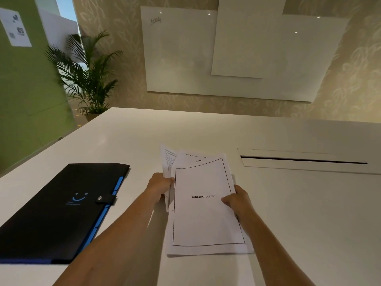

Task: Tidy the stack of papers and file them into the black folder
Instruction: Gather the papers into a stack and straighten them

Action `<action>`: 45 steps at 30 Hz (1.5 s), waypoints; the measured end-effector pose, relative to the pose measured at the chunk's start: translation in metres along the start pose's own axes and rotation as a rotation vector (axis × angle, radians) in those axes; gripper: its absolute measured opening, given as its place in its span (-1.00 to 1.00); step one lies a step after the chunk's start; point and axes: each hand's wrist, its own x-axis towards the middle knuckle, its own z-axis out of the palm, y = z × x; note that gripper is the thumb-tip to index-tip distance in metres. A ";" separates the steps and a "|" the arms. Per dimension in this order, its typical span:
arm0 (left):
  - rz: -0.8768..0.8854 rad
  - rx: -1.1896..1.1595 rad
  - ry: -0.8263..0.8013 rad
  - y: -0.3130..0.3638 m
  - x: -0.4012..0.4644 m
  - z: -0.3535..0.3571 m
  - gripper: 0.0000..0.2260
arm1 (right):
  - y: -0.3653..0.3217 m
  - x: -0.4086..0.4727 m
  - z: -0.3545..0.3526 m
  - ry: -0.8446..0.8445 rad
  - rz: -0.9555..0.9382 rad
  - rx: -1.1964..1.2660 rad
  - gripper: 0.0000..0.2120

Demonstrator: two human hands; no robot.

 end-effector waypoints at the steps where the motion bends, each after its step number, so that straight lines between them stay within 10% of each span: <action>1: 0.008 -0.001 -0.003 -0.001 0.000 0.001 -0.79 | 0.002 0.000 -0.001 -0.002 -0.008 0.006 -0.59; 12: 0.038 -0.256 -0.255 -0.022 -0.023 -0.024 -0.80 | -0.001 0.000 -0.015 0.130 0.069 0.285 -0.72; 31: -0.051 -0.216 -0.380 -0.011 -0.025 -0.052 -0.59 | -0.021 -0.025 0.016 0.270 -0.051 -0.344 -0.58; 45: -0.044 -0.233 -0.333 -0.014 -0.014 -0.017 -0.30 | -0.011 -0.004 0.011 -0.053 -0.028 0.051 -0.71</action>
